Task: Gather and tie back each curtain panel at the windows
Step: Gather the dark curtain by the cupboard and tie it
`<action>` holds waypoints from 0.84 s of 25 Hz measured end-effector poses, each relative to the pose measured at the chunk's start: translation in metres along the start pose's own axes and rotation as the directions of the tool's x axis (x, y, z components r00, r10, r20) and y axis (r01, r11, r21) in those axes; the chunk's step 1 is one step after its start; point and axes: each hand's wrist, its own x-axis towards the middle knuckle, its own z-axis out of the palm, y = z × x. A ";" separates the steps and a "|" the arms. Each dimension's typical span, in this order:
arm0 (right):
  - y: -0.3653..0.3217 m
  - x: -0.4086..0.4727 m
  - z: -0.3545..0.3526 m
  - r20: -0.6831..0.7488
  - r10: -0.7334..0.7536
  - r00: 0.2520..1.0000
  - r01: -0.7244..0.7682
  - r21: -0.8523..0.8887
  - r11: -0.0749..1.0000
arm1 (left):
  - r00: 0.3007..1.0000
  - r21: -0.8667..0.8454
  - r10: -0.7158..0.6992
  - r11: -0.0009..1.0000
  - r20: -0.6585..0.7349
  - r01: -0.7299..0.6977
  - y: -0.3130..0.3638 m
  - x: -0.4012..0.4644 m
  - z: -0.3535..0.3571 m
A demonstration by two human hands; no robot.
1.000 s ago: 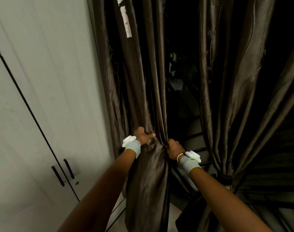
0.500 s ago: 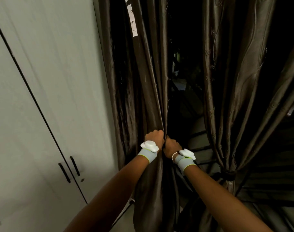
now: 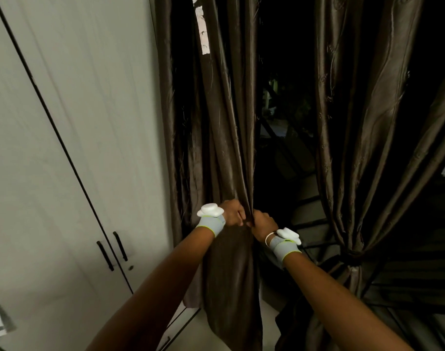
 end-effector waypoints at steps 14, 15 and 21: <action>0.024 -0.007 -0.015 -0.036 0.072 0.997 -0.073 -0.038 0.997 | 0.937 -0.205 -0.123 0.977 -0.327 0.057 -0.002 -0.002 0.002; 0.024 -0.008 -0.017 -0.054 0.083 0.995 -0.086 -0.051 0.995 | 0.934 -0.157 -0.101 0.986 -0.343 0.048 0.003 -0.006 0.004; -0.005 -0.004 -0.017 -0.052 0.100 0.994 -0.094 0.107 0.990 | 0.930 0.051 0.049 0.998 -0.365 -0.032 0.032 -0.015 0.017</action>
